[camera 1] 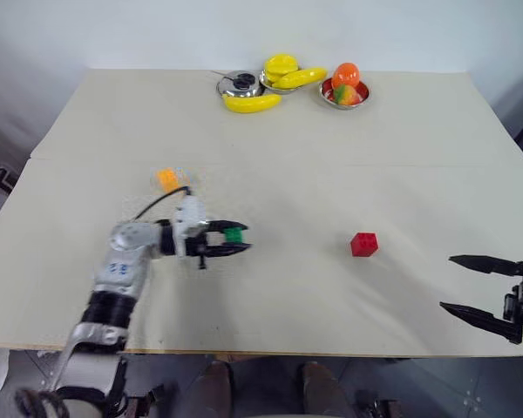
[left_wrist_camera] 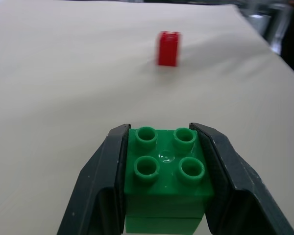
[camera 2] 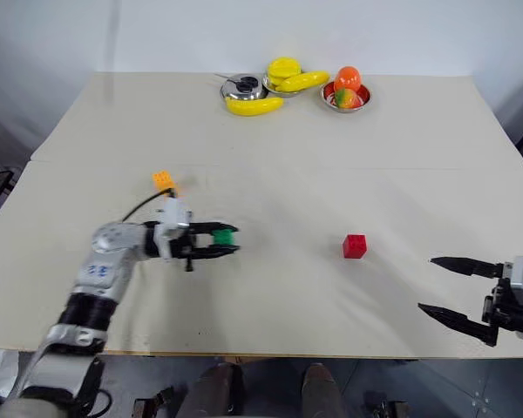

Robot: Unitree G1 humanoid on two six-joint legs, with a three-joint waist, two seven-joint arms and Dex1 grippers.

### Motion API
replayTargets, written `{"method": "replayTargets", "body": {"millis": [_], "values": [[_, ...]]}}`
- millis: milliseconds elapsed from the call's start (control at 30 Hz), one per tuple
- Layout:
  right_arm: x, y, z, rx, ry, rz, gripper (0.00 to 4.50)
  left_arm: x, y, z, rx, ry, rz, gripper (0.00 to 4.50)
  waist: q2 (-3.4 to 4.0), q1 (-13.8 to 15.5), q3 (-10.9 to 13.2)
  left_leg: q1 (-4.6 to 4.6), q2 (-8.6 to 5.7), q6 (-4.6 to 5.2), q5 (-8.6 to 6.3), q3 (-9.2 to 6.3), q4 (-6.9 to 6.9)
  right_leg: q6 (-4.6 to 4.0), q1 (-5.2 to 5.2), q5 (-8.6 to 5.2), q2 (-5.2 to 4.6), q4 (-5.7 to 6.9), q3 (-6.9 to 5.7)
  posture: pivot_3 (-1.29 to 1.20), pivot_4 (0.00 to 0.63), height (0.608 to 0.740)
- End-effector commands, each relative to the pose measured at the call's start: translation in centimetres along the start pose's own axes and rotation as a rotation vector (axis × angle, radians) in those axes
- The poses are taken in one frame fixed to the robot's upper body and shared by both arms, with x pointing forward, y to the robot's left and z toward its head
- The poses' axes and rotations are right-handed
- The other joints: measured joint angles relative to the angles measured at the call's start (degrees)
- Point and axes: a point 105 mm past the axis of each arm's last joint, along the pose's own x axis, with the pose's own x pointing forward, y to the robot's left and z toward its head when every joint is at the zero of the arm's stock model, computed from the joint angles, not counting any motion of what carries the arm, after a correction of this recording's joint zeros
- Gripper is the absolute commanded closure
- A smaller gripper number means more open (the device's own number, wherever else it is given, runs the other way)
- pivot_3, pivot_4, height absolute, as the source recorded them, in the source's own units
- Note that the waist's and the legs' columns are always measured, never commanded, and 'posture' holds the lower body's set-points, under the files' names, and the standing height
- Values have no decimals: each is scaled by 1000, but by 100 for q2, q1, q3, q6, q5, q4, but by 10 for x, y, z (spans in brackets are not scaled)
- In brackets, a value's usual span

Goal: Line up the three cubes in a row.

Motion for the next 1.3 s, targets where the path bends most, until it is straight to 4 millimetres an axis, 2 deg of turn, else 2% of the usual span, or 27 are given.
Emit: {"method": "replayTargets", "body": {"millis": [33,100,233,467,633,1000,1200,1233,1300], "values": [[-6,0,13,-41,-9,-21,0,24,-1,-1,24,9,-57,2975,0,-29,0,0,0,-6,3,0,-2,0,-1,0,1,-2,0,0,150,740],[-7,2,14,-39,-7,-23,0,40,-5,-2,42,10,-101,2975,-1,-50,1,0,3,-9,5,4,-7,0,-6,0,4,-5,4,0,150,740],[-8,8,17,-28,-14,-39,0,95,7,9,41,-24,-57,2975,-10,17,6,-4,3,-9,6,3,1,6,-6,3,6,-8,5,0,150,740],[-4,17,17,-10,-17,-51,0,128,6,15,36,-49,-81,2975,-14,88,8,-16,0,-5,7,4,-5,28,-1,15,6,-48,9,0,150,740],[-1,19,18,-10,-25,-53,0,126,11,16,46,-35,-86,2975,-14,130,9,-17,-1,-6,8,6,-3,28,-4,15,6,-47,10,0,150,740],[-2,19,15,2,-28,-47,0,120,-1,7,60,3,-206,2975,-14,134,8,-17,-1,-6,8,6,-3,28,-3,15,6,-46,10,0,150,740],[1,16,9,-5,-40,-25,0,120,10,6,27,15,-125,2975,-14,136,8,-17,-1,-6,8,5,-2,28,-2,15,6,-45,10,0,150,740],[2,16,8,-5,-41,-19,0,119,12,7,45,14,-102,2235,-13,135,8,-17,-1,-6,8,6,-1,28,-3,15,6,-45,9,0,150,740],[6,16,6,-4,-49,-14,0,118,13,8,49,7,-97,1702,-13,136,8,-16,0,-6,8,5,-2,28,-4,15,6,-43,9,0,150,740]]}}
